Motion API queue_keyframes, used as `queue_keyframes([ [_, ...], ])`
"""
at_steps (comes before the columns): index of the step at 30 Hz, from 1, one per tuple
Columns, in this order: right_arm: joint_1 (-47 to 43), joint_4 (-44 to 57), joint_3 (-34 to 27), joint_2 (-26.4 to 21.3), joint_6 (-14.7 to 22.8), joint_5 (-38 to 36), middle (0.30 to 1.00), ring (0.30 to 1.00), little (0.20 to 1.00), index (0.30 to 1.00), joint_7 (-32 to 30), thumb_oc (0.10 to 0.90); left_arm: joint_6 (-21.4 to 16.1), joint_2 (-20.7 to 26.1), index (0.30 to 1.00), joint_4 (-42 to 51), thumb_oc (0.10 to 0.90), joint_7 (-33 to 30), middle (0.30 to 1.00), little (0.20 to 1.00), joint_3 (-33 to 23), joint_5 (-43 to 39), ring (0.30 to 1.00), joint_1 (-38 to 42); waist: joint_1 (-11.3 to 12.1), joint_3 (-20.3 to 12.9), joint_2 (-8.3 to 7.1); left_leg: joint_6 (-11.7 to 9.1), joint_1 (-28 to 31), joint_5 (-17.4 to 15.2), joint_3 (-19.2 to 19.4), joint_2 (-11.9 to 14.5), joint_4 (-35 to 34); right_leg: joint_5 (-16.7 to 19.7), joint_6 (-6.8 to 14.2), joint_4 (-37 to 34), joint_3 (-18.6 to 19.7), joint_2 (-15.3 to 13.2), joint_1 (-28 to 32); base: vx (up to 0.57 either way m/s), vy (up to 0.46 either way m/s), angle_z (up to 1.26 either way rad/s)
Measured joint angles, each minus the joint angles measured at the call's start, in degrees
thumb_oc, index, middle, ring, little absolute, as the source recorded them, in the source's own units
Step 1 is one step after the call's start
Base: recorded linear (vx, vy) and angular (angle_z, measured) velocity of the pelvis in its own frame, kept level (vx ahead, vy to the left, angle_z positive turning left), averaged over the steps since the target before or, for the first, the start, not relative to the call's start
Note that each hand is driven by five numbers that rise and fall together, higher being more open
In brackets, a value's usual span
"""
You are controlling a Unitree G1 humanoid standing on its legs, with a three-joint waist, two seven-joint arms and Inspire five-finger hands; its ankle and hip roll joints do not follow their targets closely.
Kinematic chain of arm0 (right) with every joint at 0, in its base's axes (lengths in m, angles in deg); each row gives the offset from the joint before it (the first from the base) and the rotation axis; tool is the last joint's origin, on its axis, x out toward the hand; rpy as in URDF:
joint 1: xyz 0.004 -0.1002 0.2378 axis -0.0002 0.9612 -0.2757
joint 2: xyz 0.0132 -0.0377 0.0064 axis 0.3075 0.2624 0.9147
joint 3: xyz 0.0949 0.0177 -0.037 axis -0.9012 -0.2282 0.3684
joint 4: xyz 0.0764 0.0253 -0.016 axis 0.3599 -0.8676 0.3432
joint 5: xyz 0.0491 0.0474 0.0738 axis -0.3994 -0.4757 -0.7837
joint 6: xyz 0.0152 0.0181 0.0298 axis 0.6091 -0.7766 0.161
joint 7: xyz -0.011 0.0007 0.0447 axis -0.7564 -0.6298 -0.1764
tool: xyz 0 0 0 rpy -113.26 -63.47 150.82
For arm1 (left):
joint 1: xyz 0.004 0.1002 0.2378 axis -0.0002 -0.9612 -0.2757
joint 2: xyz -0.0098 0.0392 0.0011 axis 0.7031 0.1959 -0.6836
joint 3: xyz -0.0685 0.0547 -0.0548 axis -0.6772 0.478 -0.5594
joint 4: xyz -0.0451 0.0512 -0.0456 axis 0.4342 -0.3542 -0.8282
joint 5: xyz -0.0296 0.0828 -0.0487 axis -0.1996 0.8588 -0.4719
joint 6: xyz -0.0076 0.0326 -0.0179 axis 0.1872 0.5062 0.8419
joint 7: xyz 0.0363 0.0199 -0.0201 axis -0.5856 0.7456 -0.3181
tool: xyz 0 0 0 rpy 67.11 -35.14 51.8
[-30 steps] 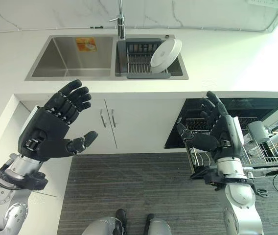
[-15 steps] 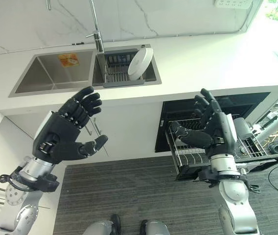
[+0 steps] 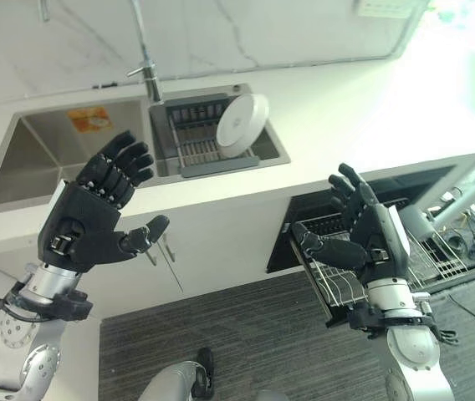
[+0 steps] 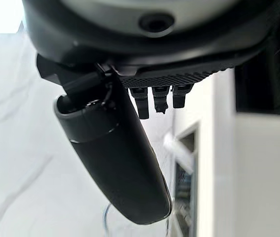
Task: Place the dishes in the dishwasher.
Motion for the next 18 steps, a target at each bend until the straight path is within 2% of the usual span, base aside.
queue_keyframes([
  [3, -3.62, -0.2, 0.28, 0.48, 0.43, 0.13, 0.9, 0.9, 0.9, 0.9, -0.54, 0.8, 0.05, 0.24, 0.9, 0.03, 0.8, 0.57, 0.9, 0.9, -0.03, -0.04, 0.9, 0.73, 2.06, -0.01, -0.35, 0.71, 0.08, -0.63, -1.25, -0.87, 0.22, 1.43, 0.95, -0.73, -2.43, -0.24, 0.87, 0.15, 0.128, 0.26],
  [4, -5.31, -0.23, 0.3, 2.48, 0.43, 0.16, 0.9, 0.9, 0.9, 0.9, -1.68, 0.8, 0.05, 0.21, 0.9, 0.02, 0.8, 2.13, 0.9, 0.9, -0.04, 0.01, 0.9, 0.79, 3.22, 0.0, -0.42, 0.74, 0.29, -0.76, -1.62, -0.97, -0.15, 2.03, 1.65, -0.73, -4.65, -0.52, 1.06, 0.21, 0.154, 0.19],
  [6, -5.58, -0.44, 0.47, 3.23, 0.43, 0.17, 0.9, 0.9, 0.9, 0.9, -2.17, 0.8, 0.05, 0.44, 0.9, 0.06, 0.8, 2.92, 0.9, 0.9, -0.03, 0.01, 0.9, 0.82, 3.53, -0.01, -0.45, 0.81, 0.87, -1.07, -1.74, -1.08, -0.54, 2.96, 1.73, -0.39, -5.8, -0.57, 1.29, 0.2, 0.148, 0.06],
  [8, -4.85, -0.8, 0.99, 7.95, 0.41, 0.19, 0.9, 0.9, 0.9, 0.9, -2.96, 0.8, -0.05, 0.76, 0.9, 0.09, 0.8, 4.48, 0.9, 0.9, -0.26, 1.0, 0.9, 0.73, 1.51, -0.06, -0.19, 0.44, 2.27, -1.64, -3.43, 0.25, -1.6, 5.77, 5.09, 7.73, -6.05, -0.31, -2.04, 0.07, 0.026, 0.04],
  [9, -4.06, -0.8, 1.69, 8.15, 0.42, 0.18, 0.9, 0.9, 0.9, 0.9, -3.0, 0.8, -0.2, 1.47, 0.9, 0.12, 0.8, 4.77, 0.9, 0.9, -0.26, 2.0, 0.9, 0.57, 1.37, -0.1, -0.37, 0.14, 3.31, -1.46, -2.86, 0.79, -2.73, 5.87, 4.95, 10.54, -6.21, -0.77, -4.04, 0.04, -0.062, -0.34],
  [11, -4.23, -0.63, 2.73, 7.71, 0.91, 0.14, 0.9, 0.9, 0.9, 0.9, -2.45, 0.8, -0.32, 4.75, 0.9, 0.25, 0.8, 4.62, 0.9, 0.9, -0.28, 2.27, 0.9, 0.54, 1.29, -0.16, -0.49, 0.32, 3.63, -1.67, -0.69, 1.47, -3.09, 4.89, 3.13, 6.9, -6.92, -1.71, -7.55, 0.02, -0.093, -0.58],
  [14, -4.09, -0.73, 3.03, 6.17, 1.29, -0.03, 0.9, 0.9, 0.9, 0.9, -0.99, 0.8, -0.32, 5.34, 0.9, 0.29, 0.8, 3.98, 0.9, 0.9, -0.34, 2.69, 0.9, 1.41, -0.5, 0.19, 0.52, 0.47, 3.24, -1.76, 0.35, 1.29, -2.87, 4.88, 1.73, 4.65, -5.82, -2.98, -13.47, 0.04, -0.121, -0.17],
  [16, -4.07, -0.72, 2.86, 5.8, 1.55, -0.07, 0.9, 0.9, 0.9, 0.9, -0.18, 0.8, -0.31, 5.1, 0.9, 0.3, 0.8, 3.14, 0.9, 0.9, -0.27, 2.78, 0.9, 1.53, -1.85, 0.22, 0.54, 0.53, 3.34, -1.84, 0.4, 1.25, -2.7, 7.43, 2.45, 2.48, -4.42, -3.72, -16.45, 0.08, -0.203, 0.01],
  [18, -4.06, -0.64, 2.76, 5.6, 1.76, -0.18, 0.9, 0.9, 0.9, 0.9, 0.25, 0.8, -0.3, 4.84, 0.9, 0.32, 0.8, 2.32, 0.9, 0.9, 0.03, 3.79, 0.9, 1.46, -2.07, 0.22, 0.54, 0.91, 3.27, -2.35, 0.2, 1.25, -2.3, 10.45, 3.26, 1.16, -3.66, -4.61, -18.23, 0.1, -0.236, 0.07],
])
